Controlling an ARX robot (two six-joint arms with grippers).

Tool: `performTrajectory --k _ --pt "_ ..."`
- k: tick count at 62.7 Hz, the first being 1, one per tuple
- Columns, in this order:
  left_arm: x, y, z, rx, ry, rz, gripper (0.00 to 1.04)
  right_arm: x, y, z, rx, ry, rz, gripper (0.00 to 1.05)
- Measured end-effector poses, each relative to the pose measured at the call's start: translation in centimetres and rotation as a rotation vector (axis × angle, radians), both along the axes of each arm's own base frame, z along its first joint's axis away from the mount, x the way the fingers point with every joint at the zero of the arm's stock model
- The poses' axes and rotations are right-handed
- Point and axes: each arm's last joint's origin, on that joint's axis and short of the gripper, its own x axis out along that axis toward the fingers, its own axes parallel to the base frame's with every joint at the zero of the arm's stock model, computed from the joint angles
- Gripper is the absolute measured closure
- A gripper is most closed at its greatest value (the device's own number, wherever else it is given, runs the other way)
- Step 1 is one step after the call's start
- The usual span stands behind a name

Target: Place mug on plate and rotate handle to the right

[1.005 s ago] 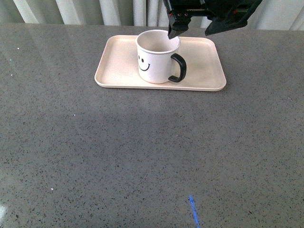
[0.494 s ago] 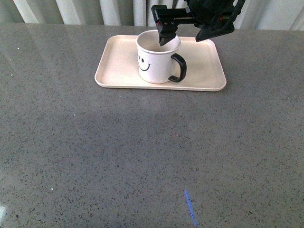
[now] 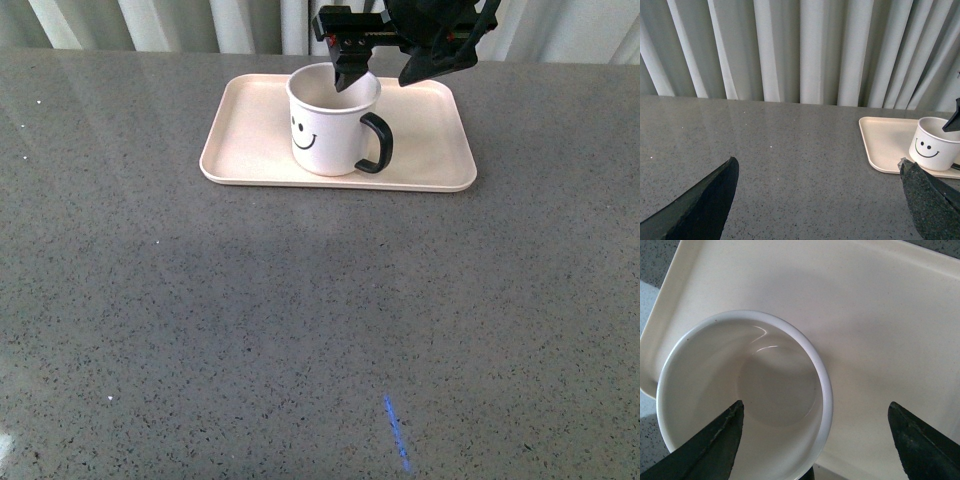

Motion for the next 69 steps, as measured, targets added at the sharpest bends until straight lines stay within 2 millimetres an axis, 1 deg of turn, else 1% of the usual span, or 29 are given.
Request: performTrajectory --k 8,11,14,20,22,41,59,65,69 --pt "0.0 0.0 0.0 0.0 0.0 0.0 0.09 0.1 0.0 -0.2 -0.008 0.009 -0.004 0.38" --pt "0.0 0.0 0.0 0.0 0.0 0.0 0.09 0.1 0.0 -0.3 -0.011 0.014 -0.006 0.46" --pt "0.0 0.0 0.0 0.0 0.0 0.0 0.09 0.1 0.0 -0.5 -0.016 0.019 -0.008 0.52" --pt "0.0 0.0 0.0 0.0 0.0 0.0 0.09 0.2 0.0 -0.7 -0.02 0.024 -0.011 0.56" --pt "0.0 0.0 0.0 0.0 0.0 0.0 0.09 0.2 0.0 -0.7 -0.021 0.025 -0.011 0.6" --pt "0.0 0.0 0.0 0.0 0.0 0.0 0.09 0.3 0.3 -0.3 -0.015 0.029 -0.014 1.03" --pt "0.0 0.0 0.0 0.0 0.0 0.0 0.09 0.4 0.4 0.1 0.008 0.033 -0.012 1.03" --pt "0.0 0.0 0.0 0.0 0.0 0.0 0.09 0.5 0.1 0.5 0.006 0.032 0.004 1.03" --pt "0.0 0.0 0.0 0.0 0.0 0.0 0.09 0.6 -0.5 1.3 0.0 0.025 0.021 1.03"
